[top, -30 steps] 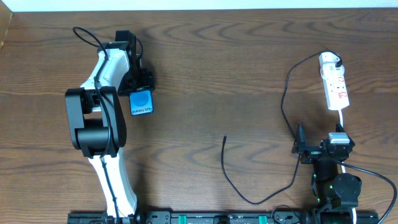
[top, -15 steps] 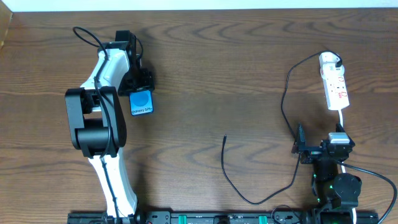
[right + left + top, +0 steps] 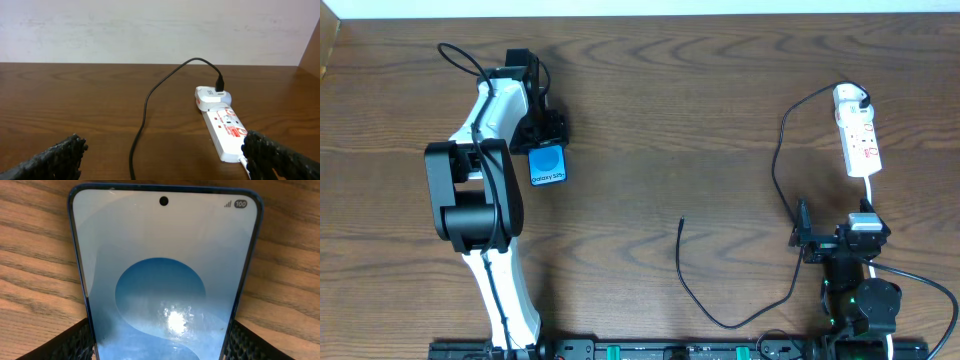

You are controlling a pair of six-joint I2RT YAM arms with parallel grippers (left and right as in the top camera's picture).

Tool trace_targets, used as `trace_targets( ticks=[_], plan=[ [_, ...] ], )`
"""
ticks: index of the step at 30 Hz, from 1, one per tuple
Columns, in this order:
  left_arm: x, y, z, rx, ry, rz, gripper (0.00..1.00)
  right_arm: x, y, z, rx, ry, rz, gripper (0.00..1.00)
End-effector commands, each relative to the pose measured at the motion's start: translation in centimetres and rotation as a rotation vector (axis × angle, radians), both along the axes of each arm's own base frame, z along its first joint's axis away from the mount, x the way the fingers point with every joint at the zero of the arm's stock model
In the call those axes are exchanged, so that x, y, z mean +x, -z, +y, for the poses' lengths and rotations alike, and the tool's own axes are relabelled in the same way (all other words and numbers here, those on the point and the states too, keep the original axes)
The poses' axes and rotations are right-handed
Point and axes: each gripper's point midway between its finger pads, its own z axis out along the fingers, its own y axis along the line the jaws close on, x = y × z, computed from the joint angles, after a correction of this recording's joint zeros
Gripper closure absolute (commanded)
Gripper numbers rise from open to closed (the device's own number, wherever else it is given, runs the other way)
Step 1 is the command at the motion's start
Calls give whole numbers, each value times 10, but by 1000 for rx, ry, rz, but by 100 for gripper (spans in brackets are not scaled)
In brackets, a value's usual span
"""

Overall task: Plug charger to phone and switch on socket
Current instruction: 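Lower the left gripper and close it on the phone's bottom edge, then lift the phone upright with the left gripper and move it right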

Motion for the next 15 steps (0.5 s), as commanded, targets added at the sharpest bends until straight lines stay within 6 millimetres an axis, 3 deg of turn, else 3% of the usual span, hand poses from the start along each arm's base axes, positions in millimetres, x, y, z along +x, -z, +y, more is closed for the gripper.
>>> trace_targets(
  ticks=[1, 7, 15],
  plan=[
    [-11, 13, 4, 29, 3, 43, 93, 0, 1, 2, -11, -11, 1, 1],
    [-8, 2, 4, 29, 2, 22, 93, 0, 1, 2, -11, -11, 1, 1],
    [7, -35, 4, 28, 1, -73, 93, 0, 1, 2, -11, -11, 1, 1]
  ],
)
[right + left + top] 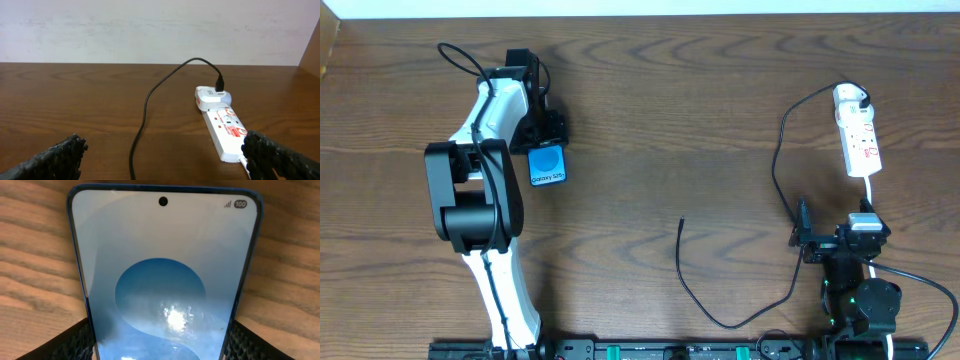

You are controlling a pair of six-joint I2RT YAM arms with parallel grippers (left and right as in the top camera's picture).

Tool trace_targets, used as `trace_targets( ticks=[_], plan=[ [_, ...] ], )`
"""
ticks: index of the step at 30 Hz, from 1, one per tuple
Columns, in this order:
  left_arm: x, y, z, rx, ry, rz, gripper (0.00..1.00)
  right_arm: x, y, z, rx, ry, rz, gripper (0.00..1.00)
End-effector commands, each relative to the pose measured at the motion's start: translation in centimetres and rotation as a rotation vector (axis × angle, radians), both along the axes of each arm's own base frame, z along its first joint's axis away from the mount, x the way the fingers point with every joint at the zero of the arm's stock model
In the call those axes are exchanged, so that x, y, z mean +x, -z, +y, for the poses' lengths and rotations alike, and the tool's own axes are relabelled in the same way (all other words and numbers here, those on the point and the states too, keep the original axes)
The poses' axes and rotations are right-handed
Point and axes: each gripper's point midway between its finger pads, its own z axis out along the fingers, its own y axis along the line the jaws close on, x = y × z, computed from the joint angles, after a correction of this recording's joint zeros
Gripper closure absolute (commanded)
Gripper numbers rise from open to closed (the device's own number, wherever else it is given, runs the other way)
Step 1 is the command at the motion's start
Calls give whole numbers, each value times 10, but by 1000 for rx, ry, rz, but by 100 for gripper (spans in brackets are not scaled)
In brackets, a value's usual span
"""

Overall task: Plug charger to phone and switch on socket
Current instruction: 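Lift the phone upright with the left gripper and move it right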

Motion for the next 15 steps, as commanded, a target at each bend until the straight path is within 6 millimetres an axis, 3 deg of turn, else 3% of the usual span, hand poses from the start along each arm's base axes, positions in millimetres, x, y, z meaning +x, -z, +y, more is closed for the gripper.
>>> trace_targets(
  ticks=[1, 9, 15],
  plan=[
    [9, -35, 3, 16, 1, -83, 93, 0, 1, 2, -11, -12, 1, 1],
    [15, -73, 1, 7, 1, -172, 93, 0, 1, 2, -11, -12, 1, 1],
    [16, -103, -36, -203, 31, -240, 93, 0, 1, 2, -11, -12, 1, 1]
  ],
)
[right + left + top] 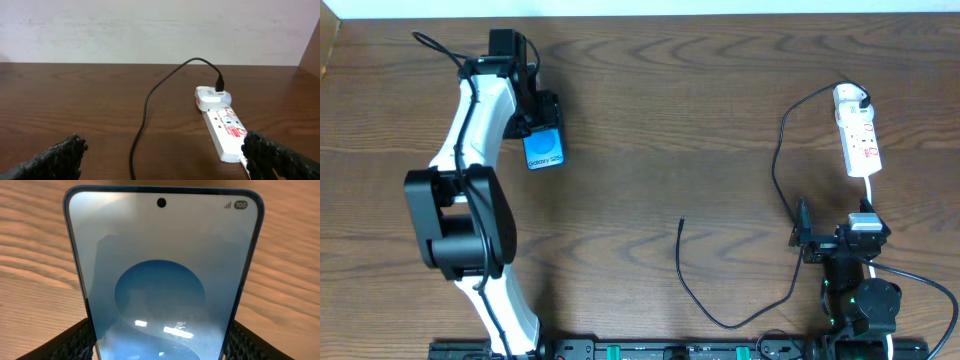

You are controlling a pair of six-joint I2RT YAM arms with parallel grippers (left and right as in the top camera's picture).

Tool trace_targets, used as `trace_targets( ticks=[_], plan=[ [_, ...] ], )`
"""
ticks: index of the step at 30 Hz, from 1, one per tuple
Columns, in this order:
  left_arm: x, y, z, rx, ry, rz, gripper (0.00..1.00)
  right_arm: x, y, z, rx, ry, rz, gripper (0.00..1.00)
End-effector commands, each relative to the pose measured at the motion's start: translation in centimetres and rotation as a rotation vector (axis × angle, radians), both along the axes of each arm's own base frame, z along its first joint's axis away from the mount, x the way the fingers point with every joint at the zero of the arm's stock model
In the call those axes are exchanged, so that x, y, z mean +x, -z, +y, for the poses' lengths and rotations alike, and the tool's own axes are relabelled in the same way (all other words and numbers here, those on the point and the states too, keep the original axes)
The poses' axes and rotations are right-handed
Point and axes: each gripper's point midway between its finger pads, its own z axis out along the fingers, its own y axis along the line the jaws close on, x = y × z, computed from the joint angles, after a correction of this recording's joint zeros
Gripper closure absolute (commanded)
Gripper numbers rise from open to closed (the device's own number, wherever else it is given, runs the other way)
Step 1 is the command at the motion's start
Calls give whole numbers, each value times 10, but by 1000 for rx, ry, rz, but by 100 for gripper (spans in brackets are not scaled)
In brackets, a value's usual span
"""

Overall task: Plug charger to phone and switch on socket
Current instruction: 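Lift the phone upright with the left gripper and move it right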

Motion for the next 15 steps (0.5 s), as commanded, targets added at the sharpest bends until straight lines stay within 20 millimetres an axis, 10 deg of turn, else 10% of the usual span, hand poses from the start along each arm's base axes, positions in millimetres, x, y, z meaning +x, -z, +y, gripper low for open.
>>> trace_targets(
  ticks=[1, 15],
  plan=[
    [3, -34, -32, -185, 40, -71, 93, 0, 1, 2, -11, -12, 1, 1],
    [-10, -100, -127, -911, -48, 45, 93, 0, 1, 2, -11, -12, 1, 1]
  ],
)
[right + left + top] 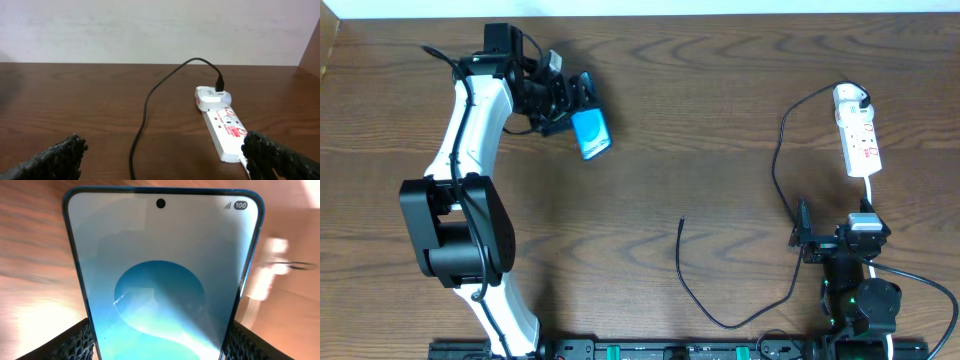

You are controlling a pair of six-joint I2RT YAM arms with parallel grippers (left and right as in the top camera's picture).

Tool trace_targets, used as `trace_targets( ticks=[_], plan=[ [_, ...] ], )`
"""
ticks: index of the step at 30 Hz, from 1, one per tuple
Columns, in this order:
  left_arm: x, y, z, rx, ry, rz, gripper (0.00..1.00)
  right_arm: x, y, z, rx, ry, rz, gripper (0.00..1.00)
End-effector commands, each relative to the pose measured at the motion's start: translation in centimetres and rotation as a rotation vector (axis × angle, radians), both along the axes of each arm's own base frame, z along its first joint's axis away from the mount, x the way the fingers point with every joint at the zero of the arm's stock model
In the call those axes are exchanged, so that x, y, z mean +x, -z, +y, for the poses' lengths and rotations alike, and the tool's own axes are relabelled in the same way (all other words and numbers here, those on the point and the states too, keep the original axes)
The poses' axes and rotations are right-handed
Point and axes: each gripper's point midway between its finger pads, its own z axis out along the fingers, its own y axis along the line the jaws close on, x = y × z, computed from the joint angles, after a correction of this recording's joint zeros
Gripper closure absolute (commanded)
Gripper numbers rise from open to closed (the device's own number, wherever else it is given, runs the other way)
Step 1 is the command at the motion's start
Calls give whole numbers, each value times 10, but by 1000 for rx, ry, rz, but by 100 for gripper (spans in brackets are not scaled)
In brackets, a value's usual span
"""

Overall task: Plug charger to phone and switch on socket
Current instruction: 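Lift the phone upright with the left gripper and move it right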

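Note:
My left gripper (pixel 570 110) is shut on a blue phone (pixel 590 134), held above the table at the back left and tilted; its lit screen (pixel 160 280) fills the left wrist view between the black fingers (pixel 75 342). The black charger cable (pixel 782 170) runs from a white adapter (pixel 850 96) in the white socket strip (pixel 860 140) at the right to a loose end (pixel 682 221) near the table's middle. My right gripper (pixel 840 240) stands open at the front right, its pads (pixel 55 157) wide apart, the strip (pixel 225 134) ahead of it.
The wooden table (pixel 670 120) ends at a pale wall (pixel 150 30) behind. A rail (pixel 650 350) runs along the front edge. The strip's white lead (pixel 868 192) passes beside my right wrist.
My left gripper has swung to the right with the phone, which now sits further right and tilted. The right arm, cable and strip have not moved.
At first my left gripper held the phone low over the table at the back left. Half a second ago it was lifted slightly further back. Now the phone is carried right and turned. The right gripper stayed open at the front right throughout.

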Motion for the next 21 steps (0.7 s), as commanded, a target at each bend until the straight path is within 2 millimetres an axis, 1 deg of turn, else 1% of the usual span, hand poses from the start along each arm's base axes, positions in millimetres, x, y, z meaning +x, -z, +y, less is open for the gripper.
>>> trace_targets(
  ticks=[1, 5, 10, 16, 21],
  plan=[
    [-7, -51, -32, -300, -18, 60, 92, 0, 1, 2, -11, -12, 1, 1],
    [-15, -77, -47, -490, -20, 153, 93, 0, 1, 2, -11, -12, 1, 1],
    [-23, -102, -56, -663, -46, 307, 93, 0, 1, 2, -11, -12, 1, 1],
    [-27, -115, -59, -760, -108, 496, 93, 0, 1, 2, -11, -12, 1, 1],
    [-30, -122, -60, -799, -116, 558, 93, 0, 1, 2, -11, -12, 1, 1]
  ],
)
